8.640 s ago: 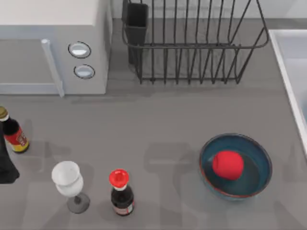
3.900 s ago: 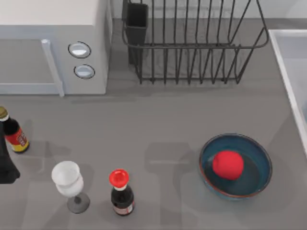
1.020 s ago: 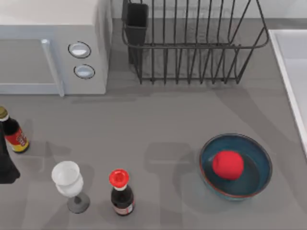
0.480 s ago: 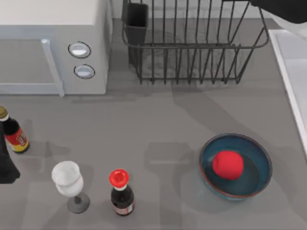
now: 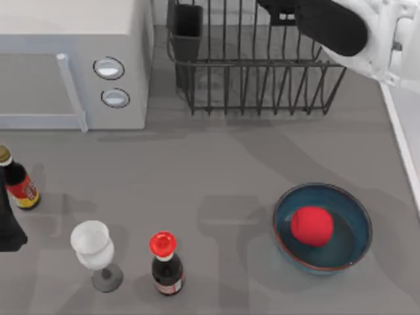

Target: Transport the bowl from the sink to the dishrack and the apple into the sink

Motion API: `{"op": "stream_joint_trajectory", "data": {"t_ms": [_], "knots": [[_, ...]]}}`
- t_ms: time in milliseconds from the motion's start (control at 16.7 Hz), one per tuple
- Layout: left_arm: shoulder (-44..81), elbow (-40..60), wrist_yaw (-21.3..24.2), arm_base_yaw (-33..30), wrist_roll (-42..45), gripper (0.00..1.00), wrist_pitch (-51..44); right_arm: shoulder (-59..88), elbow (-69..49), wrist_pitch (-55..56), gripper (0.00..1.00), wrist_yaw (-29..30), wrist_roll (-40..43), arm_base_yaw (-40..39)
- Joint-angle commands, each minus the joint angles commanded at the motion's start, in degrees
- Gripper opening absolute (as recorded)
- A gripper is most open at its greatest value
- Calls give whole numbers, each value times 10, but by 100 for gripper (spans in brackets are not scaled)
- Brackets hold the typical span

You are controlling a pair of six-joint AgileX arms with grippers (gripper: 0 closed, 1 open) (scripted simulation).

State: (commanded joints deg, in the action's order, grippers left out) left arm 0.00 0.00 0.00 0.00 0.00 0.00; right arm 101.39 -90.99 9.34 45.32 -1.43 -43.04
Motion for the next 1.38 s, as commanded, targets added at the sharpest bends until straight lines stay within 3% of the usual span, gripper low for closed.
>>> {"op": "stream_joint_trajectory", "data": {"t_ms": [420, 840, 1380], "knots": [[0, 0, 0, 0, 0, 100, 0, 131, 115, 263, 0, -57, 3, 54], [0, 0, 0, 0, 0, 100, 0, 158, 146, 308, 0, -72, 4, 68], [0, 0, 0, 0, 0, 100, 0, 158, 146, 308, 68, -72, 4, 68]]}}
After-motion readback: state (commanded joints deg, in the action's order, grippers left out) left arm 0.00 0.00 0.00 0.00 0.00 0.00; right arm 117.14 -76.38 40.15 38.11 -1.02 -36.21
